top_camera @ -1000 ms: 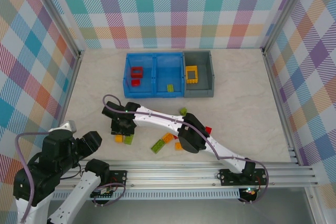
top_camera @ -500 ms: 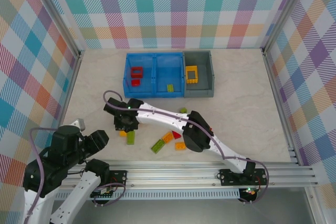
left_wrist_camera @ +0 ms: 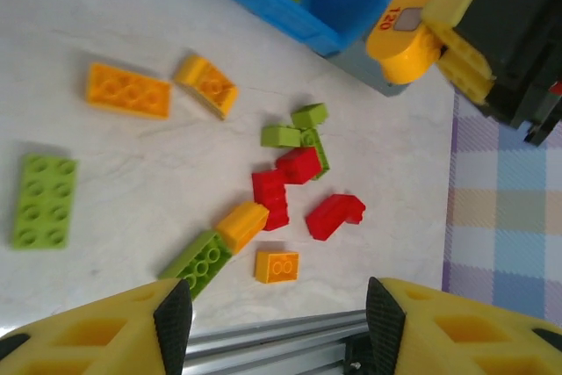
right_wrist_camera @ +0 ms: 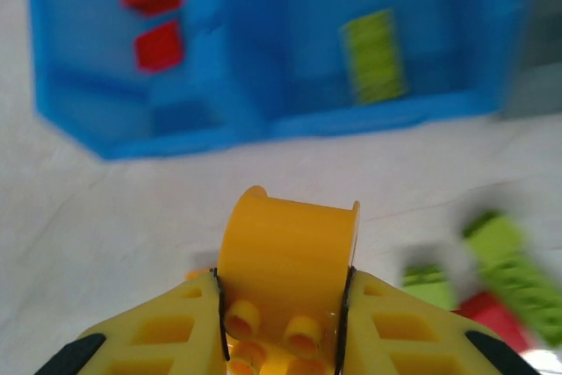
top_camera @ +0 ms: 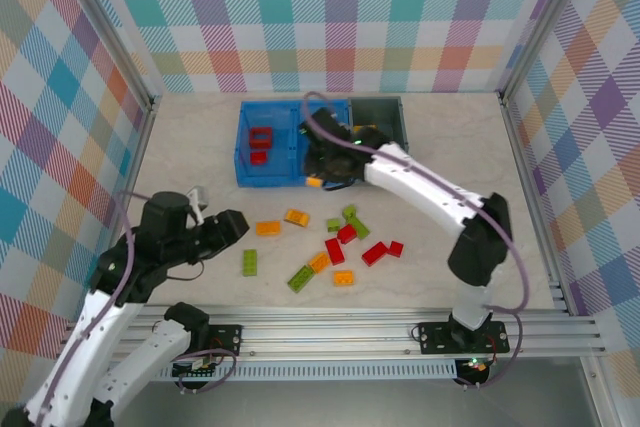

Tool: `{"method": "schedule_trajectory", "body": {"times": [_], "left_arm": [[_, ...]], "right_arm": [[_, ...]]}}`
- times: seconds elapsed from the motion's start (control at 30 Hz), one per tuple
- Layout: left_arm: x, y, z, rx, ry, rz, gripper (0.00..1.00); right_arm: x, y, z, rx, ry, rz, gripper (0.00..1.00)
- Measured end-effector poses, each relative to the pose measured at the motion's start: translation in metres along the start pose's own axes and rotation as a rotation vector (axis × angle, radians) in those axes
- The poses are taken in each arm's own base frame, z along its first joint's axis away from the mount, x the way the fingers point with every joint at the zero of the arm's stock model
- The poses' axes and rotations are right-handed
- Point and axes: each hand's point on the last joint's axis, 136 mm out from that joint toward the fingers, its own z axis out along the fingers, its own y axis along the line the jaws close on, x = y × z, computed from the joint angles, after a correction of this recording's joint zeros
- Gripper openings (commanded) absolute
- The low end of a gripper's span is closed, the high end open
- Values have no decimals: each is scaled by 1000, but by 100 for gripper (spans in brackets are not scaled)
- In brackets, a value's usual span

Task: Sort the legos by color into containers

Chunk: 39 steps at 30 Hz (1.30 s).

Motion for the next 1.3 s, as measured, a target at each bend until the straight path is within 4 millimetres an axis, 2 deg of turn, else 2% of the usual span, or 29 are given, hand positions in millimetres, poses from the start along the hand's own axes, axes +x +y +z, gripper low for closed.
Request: {"method": "schedule_trajectory", "body": {"times": [0.1, 0.2, 0.3, 0.4, 0.5, 0.6, 0.73, 0.9, 0.97, 1.17, 1.23, 1.3], "left_arm": [[13, -30, 26, 4, 64, 115, 58], [27, -73, 55, 2, 86, 247, 58], [41, -105, 87, -13, 69, 341, 58], [49, -112, 111, -45, 49, 382, 58], [49, -111, 125, -85, 21, 406, 58], [44, -116, 128, -97, -14, 418, 58], [45, -131, 126, -69, -44, 436, 59], [49, -135, 127, -70, -55, 450, 61], [49, -133, 127, -77, -56, 453, 61], [44, -122, 122, -136, -71, 454, 61], [41, -114, 116, -168, -75, 448, 62], [37, -104, 105, -205, -84, 436, 65]], "right_arm": [[-32, -54, -6, 66, -40, 51, 24], [-55, -101, 2, 131, -47, 93, 24], [-67, -132, 20, 165, -12, 117, 24], [-73, -148, 50, 175, 50, 124, 24], [-76, -153, 85, 174, 112, 121, 24], [-77, -153, 111, 169, 150, 112, 25], [-79, -153, 125, 163, 177, 110, 31], [-86, -148, 129, 139, 188, 94, 53], [-87, -147, 128, 133, 188, 89, 59], [-89, -144, 122, 122, 187, 70, 61], [-93, -141, 111, 113, 173, 64, 60], [-100, -133, 89, 89, 135, 49, 62]]}}
